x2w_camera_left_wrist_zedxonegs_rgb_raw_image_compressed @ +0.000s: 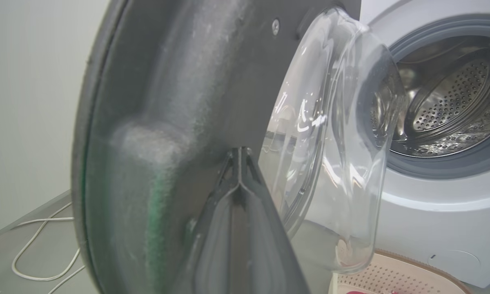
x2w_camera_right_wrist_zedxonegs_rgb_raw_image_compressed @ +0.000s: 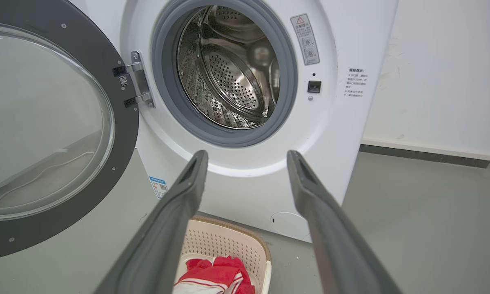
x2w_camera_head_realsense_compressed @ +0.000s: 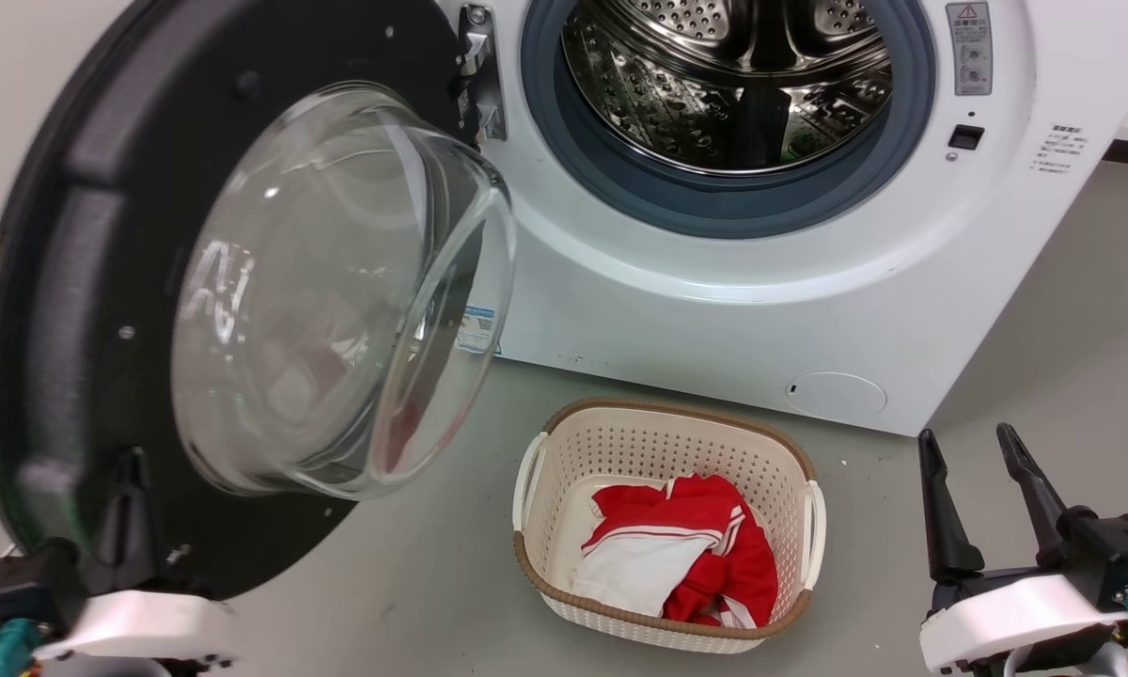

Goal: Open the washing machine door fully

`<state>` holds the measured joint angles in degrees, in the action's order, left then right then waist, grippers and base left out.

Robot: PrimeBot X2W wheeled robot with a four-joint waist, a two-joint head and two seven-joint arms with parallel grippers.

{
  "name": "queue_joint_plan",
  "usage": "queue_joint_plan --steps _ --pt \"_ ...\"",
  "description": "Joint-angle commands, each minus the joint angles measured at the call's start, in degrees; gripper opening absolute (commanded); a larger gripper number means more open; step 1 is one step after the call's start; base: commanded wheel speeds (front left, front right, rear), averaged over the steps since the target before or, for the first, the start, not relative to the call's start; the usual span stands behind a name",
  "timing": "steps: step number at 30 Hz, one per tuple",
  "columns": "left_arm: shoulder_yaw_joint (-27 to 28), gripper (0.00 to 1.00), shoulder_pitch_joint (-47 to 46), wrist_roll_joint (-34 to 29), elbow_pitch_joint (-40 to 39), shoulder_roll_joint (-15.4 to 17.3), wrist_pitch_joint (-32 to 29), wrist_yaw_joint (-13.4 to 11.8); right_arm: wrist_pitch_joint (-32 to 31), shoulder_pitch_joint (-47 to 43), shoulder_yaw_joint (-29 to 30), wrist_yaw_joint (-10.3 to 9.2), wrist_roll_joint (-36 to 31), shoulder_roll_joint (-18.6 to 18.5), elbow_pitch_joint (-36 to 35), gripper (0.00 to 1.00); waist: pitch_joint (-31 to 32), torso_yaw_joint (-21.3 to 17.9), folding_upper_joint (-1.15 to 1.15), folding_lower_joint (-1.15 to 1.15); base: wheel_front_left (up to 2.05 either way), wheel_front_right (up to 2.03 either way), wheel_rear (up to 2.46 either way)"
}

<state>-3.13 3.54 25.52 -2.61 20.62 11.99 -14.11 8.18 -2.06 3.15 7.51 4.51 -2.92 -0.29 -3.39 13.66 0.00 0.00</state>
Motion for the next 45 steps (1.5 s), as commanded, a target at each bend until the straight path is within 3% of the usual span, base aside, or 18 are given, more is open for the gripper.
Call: queue_joint_plan --steps 1,7,17,26,30,35,36,37,38,39,45 --pt "1.2 0.00 -0.7 0.4 1.1 0.7 0.6 0.0 -0.1 0.3 0.0 -0.04 -0.2 0.1 -0.4 1.00 -0.1 -0.2 0.00 0.00 0.00 0.00 0.00" --pt "7.0 0.00 -1.8 2.5 6.1 2.3 2.5 1.0 0.2 0.8 -0.1 -0.04 -0.3 0.1 -0.7 1.00 -0.5 -1.5 0.00 0.00 0.00 0.00 0.00" --pt "12.9 0.00 -5.5 2.0 12.5 2.3 3.3 4.7 0.3 1.4 -0.2 -0.04 -0.1 0.1 -0.3 1.00 -1.3 -2.5 0.00 0.00 0.00 0.00 0.00" --pt "15.7 0.00 -0.8 -2.9 8.3 -3.3 3.2 6.3 0.9 1.7 -0.4 -0.04 0.4 0.1 0.4 1.00 -0.3 -4.6 0.00 0.00 0.00 0.00 0.00" --pt "14.8 0.00 1.9 -6.0 4.0 -7.3 3.2 6.1 1.0 1.8 -0.5 -0.05 0.5 0.1 0.6 1.00 0.0 -5.4 0.00 0.00 0.00 0.00 0.00" --pt "12.8 0.00 3.5 -8.7 -0.1 -10.9 3.2 8.1 1.0 1.7 -0.6 -0.04 0.4 0.1 0.7 1.00 0.4 -6.4 0.00 0.00 0.00 0.00 0.00" --pt "12.2 0.13 3.6 -9.2 -0.7 -11.6 3.2 8.6 1.0 1.8 -0.7 -0.04 0.3 0.1 0.7 1.00 0.5 -6.7 0.00 0.00 0.00 0.00 0.00" --pt "11.6 0.40 3.8 -9.7 -0.9 -12.3 3.2 8.9 1.1 1.8 -0.8 -0.04 0.3 0.1 0.7 1.00 0.7 -7.0 0.00 0.00 0.00 0.00 0.00" --pt "11.0 0.81 3.9 -10.0 -1.3 -13.0 3.2 9.3 1.1 1.9 -0.9 -0.04 0.4 0.1 0.7 1.00 0.8 -7.3 0.00 0.00 0.00 0.00 0.00" --pt "10.1 1.00 3.7 -10.4 -1.6 -13.6 3.2 9.7 1.1 1.9 -0.9 -0.04 0.4 0.1 0.6 1.00 1.0 -7.6 0.00 0.00 0.00 0.00 0.00" --pt "5.8 1.00 0.9 -12.9 -2.0 -15.4 3.2 12.1 1.0 1.6 -0.9 -0.04 0.4 0.1 0.1 1.00 1.6 -9.3 0.00 0.00 0.00 0.00 0.00"
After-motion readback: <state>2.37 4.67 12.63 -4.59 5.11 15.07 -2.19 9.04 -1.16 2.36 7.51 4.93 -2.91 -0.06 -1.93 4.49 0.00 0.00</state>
